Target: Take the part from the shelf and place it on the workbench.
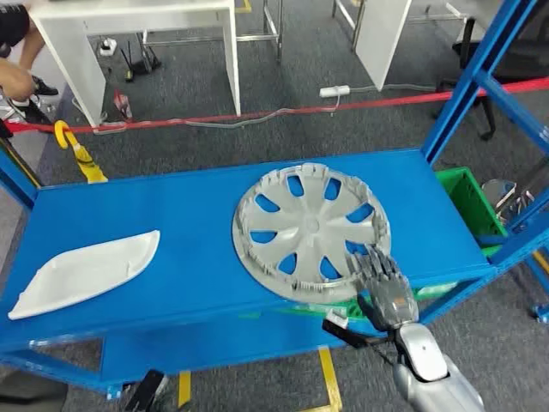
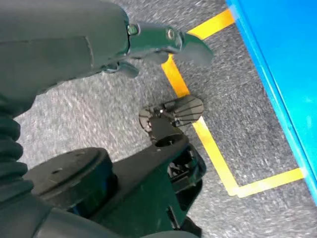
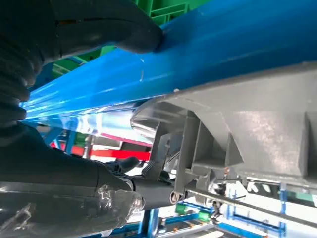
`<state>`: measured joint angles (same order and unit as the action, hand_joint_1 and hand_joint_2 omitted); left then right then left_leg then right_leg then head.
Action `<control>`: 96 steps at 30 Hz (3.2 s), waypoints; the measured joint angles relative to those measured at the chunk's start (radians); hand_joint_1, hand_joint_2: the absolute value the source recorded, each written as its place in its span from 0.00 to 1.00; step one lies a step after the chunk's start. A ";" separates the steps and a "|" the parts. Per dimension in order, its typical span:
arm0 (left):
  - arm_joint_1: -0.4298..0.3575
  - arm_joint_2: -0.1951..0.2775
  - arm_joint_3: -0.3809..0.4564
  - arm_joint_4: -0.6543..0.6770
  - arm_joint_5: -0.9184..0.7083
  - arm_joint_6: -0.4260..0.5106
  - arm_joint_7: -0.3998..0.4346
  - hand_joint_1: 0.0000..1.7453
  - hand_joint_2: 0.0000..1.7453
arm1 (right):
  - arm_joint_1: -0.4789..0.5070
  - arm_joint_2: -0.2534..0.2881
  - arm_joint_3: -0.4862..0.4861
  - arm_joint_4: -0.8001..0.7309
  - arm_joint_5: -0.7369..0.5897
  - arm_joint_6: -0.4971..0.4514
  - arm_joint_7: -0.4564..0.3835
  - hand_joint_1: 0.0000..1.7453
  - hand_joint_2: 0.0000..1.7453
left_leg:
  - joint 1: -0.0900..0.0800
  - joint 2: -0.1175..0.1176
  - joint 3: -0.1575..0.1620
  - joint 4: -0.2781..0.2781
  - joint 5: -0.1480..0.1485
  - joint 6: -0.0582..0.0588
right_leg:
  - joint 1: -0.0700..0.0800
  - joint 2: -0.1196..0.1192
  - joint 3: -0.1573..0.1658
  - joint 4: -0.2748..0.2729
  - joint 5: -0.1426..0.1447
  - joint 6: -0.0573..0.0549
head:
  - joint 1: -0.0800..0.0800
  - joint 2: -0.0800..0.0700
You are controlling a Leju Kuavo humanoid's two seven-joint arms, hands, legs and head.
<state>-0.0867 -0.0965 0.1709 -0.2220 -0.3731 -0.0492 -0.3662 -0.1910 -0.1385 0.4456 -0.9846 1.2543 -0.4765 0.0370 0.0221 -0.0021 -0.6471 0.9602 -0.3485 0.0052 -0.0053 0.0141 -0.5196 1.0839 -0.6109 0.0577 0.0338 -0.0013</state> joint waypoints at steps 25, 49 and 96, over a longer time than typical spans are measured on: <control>0.032 0.000 0.028 0.000 0.000 0.013 -0.032 0.00 0.00 | 0.233 -0.001 0.073 -0.444 0.159 -0.083 0.016 1.00 1.00 | -0.021 0.004 0.007 0.047 -0.014 -0.027 | 0.003 -0.038 0.029 -0.082 0.091 -0.034 | -0.017 0.000; 0.028 -0.007 0.040 0.000 -0.015 0.016 -0.035 0.00 0.00 | 0.263 -0.022 0.110 -0.528 0.162 -0.084 0.038 1.00 1.00 | -0.028 -0.023 0.090 0.020 -0.082 0.016 | -0.001 -0.005 -0.063 -0.063 0.170 -0.022 | -0.013 0.000; 0.035 -0.010 0.060 0.000 -0.033 0.025 -0.035 0.00 0.00 | 0.316 0.070 -0.010 -0.804 0.318 -0.195 -0.145 1.00 1.00 | -0.028 -0.023 0.089 0.017 -0.084 -0.008 | -0.003 -0.006 -0.062 -0.066 0.170 -0.026 | -0.012 0.000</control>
<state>-0.0520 -0.1064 0.2308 -0.2220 -0.4057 -0.0246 -0.4013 0.1252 -0.0690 0.4353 -1.7885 1.5721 -0.6718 -0.1081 -0.0062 -0.0247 -0.5579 0.9774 -0.4324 -0.0024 -0.0086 0.0082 -0.5821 1.0182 -0.4412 0.0319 0.0217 -0.0012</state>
